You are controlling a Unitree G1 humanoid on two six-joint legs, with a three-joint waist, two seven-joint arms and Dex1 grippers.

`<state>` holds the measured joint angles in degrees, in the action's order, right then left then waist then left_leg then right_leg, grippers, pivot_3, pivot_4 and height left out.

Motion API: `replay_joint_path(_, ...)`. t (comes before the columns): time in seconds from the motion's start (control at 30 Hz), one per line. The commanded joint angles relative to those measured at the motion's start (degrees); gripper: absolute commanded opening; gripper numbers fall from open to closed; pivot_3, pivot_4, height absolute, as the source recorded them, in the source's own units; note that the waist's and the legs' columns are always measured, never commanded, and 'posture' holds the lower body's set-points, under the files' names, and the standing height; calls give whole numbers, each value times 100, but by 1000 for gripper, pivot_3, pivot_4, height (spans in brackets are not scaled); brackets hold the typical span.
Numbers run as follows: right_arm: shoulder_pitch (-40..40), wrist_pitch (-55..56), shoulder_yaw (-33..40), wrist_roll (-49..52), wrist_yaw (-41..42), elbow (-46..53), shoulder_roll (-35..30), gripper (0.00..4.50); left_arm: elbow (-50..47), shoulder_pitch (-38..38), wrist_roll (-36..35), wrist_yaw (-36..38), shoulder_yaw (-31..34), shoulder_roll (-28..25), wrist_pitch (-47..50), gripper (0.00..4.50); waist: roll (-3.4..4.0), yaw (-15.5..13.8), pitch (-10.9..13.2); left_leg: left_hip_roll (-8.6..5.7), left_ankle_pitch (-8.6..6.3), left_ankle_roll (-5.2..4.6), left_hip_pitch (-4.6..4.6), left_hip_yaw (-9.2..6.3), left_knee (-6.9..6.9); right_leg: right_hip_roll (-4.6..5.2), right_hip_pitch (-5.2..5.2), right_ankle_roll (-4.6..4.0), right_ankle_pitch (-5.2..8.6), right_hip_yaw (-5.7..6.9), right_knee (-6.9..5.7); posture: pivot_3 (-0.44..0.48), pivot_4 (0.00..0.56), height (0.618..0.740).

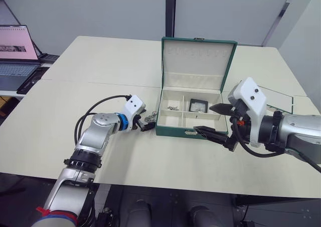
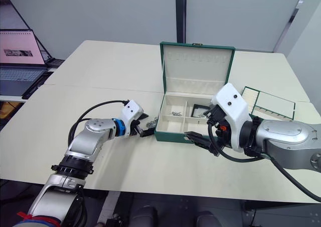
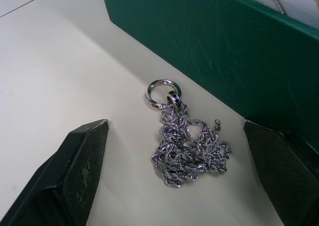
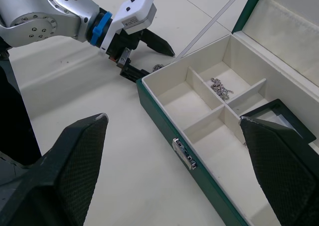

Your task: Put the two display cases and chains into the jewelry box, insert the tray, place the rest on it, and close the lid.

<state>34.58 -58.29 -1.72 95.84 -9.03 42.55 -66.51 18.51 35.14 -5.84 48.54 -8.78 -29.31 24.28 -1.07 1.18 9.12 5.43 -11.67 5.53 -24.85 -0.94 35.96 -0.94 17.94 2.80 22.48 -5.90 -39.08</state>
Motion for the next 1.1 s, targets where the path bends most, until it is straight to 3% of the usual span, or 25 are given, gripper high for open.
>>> replay_joint_path(0.03, 48, 143, 171, 119, -81, 81, -89, 4500, 53, 113, 93, 62, -81, 19, -60, 3824, 0, 3, 0, 0, 0, 0, 0, 0, 0, 0, 0, 0, 0, 0, 0, 0, 150, 740)
replay_joint_path(0.43, 55, 164, 161, 191, -143, 85, -96, 4500, -19, -28, 12, -26, 48, 32, 439, 92, 4, 32, -2, 2, 1, -1, 1, 0, 0, -1, -1, 0, 0, 0, -1, 0, 150, 740)
replay_joint_path(0.87, 6, 185, 174, 194, -132, 85, -124, 4500, -190, -125, -71, -117, 224, -19, 560, 2, 9, 45, -6, 2, 1, -1, 3, -1, -1, -2, -2, 0, 0, 0, -1, 0, 150, 740)
replay_joint_path(1.1, -316, 251, 416, 163, 24, 171, -181, 4500, -1443, -288, -192, -253, 491, -307, 827, 2, 6, 45, -3, 3, 1, -1, 1, 0, -2, -1, 0, 0, 0, 0, 2, 0, 150, 740)
